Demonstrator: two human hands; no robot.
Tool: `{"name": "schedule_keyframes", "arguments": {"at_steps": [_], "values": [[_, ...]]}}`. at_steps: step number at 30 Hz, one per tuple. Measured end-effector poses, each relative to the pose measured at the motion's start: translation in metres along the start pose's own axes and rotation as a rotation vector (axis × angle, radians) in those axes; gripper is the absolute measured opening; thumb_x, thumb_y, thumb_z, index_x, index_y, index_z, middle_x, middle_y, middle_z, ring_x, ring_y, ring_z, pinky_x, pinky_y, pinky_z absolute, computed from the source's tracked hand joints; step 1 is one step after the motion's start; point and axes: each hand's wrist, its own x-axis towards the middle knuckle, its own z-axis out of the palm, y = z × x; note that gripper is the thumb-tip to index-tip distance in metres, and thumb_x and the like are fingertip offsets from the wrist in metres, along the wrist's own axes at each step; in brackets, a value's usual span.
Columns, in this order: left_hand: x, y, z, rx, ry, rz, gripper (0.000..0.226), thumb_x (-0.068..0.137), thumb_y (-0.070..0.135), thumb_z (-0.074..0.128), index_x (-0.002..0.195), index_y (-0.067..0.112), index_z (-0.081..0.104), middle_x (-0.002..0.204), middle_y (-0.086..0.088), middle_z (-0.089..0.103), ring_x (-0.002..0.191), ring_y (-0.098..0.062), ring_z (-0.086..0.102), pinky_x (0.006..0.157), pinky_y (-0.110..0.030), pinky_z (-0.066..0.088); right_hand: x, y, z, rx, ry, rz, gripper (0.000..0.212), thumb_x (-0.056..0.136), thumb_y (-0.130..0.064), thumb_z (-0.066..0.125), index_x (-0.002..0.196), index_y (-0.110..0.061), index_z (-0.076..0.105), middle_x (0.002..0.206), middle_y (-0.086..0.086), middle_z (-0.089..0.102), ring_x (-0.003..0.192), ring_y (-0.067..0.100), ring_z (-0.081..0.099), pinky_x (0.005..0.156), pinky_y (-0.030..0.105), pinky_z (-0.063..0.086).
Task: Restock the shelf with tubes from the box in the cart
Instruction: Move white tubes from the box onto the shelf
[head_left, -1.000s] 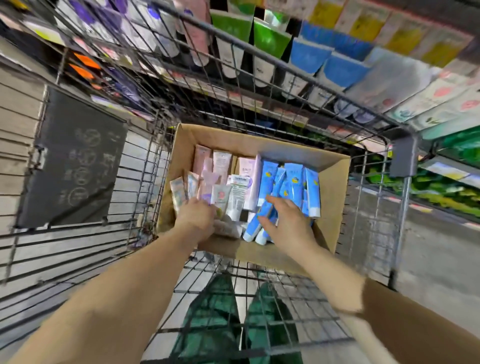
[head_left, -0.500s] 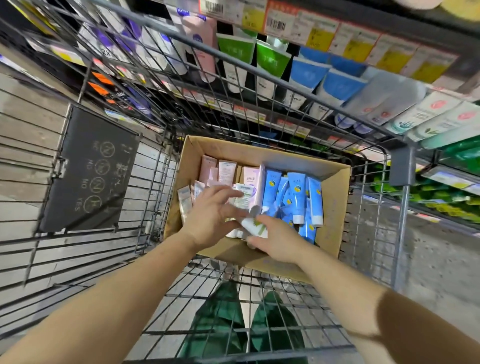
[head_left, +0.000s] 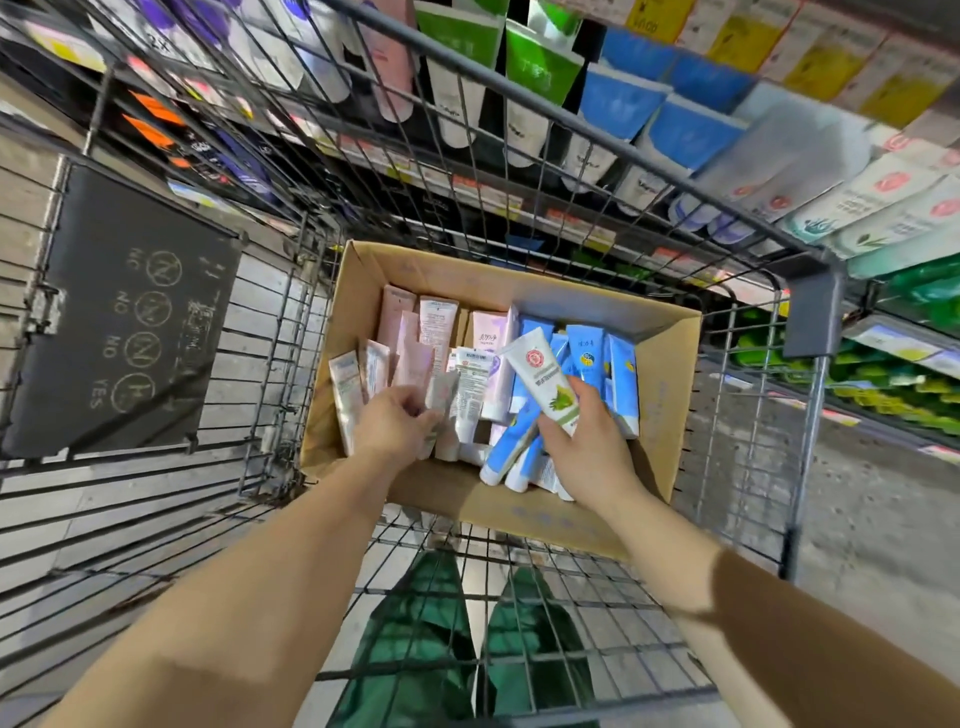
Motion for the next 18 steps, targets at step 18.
{"name": "schedule_keyframes", "arguments": {"at_steps": [18], "values": [[-0.067, 0.089, -0.098, -0.469, -0.389, 0.155, 0.009, 0.096, 0.029, 0.057, 0.097, 0.020, 0.059, 0.096, -0.005, 0.068, 0.086, -0.024, 0.065, 0.079, -0.038, 0.045, -0.063, -0.070, -0.061, 0.182, 0.120, -0.060, 0.044, 0.083, -0.014, 0.073, 0.116, -0.020, 0.044, 0.107, -0.002, 0.057, 0.091, 0.016, 0.058, 0.069, 0.028, 0.047]]}}
